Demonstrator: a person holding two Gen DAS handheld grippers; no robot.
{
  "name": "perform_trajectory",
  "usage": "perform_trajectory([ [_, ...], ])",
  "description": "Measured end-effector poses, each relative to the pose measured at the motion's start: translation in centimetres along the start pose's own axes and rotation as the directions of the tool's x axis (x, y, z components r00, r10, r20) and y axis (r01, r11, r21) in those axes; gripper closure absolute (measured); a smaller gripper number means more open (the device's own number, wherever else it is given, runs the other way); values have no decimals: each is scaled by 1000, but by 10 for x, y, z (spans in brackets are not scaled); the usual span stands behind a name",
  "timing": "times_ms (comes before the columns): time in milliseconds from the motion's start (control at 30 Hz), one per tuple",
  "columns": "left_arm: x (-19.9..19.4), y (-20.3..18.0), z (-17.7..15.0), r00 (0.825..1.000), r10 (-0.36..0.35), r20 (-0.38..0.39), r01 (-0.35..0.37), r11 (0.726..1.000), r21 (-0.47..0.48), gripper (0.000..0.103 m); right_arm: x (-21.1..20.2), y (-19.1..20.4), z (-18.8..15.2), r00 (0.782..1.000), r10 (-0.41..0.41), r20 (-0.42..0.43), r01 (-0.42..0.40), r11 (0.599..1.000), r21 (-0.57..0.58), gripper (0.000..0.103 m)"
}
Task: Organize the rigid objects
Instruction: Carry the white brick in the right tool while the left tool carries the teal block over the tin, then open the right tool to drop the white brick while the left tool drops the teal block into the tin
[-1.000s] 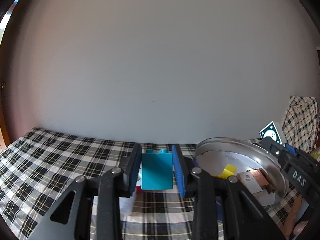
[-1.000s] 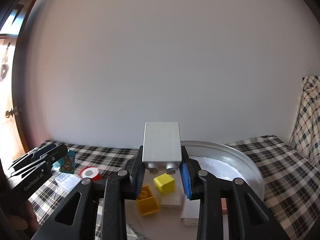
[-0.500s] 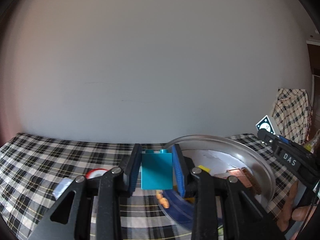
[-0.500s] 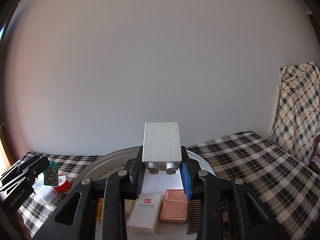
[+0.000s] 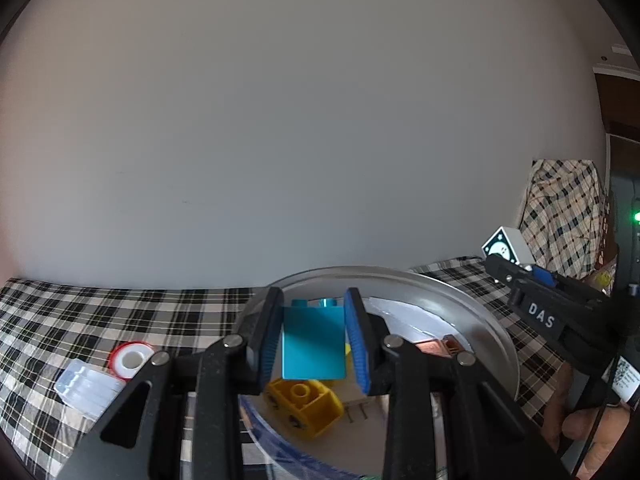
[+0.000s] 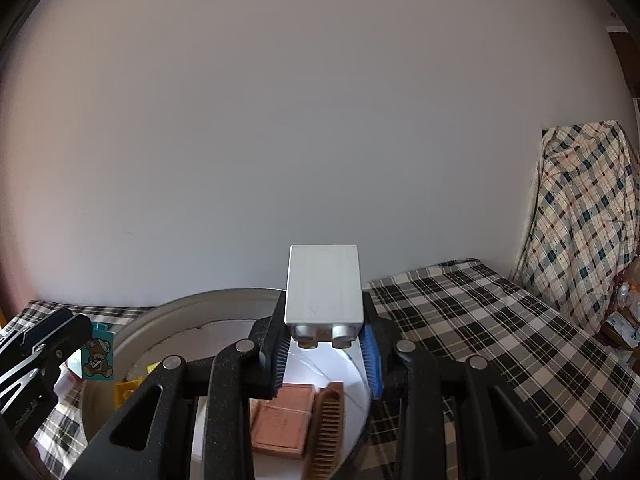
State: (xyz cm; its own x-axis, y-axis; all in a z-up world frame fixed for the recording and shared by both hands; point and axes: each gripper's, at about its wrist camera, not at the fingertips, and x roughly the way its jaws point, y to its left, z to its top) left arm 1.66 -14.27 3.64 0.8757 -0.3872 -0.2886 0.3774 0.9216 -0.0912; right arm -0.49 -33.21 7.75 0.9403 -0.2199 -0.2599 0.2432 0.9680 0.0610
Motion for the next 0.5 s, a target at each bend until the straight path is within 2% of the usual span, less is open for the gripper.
perform_trajectory([
  [500, 29, -18, -6, 997, -16, -73, 17, 1000, 6, 73, 27, 0, -10, 997, -24, -70, 20, 998, -57, 69],
])
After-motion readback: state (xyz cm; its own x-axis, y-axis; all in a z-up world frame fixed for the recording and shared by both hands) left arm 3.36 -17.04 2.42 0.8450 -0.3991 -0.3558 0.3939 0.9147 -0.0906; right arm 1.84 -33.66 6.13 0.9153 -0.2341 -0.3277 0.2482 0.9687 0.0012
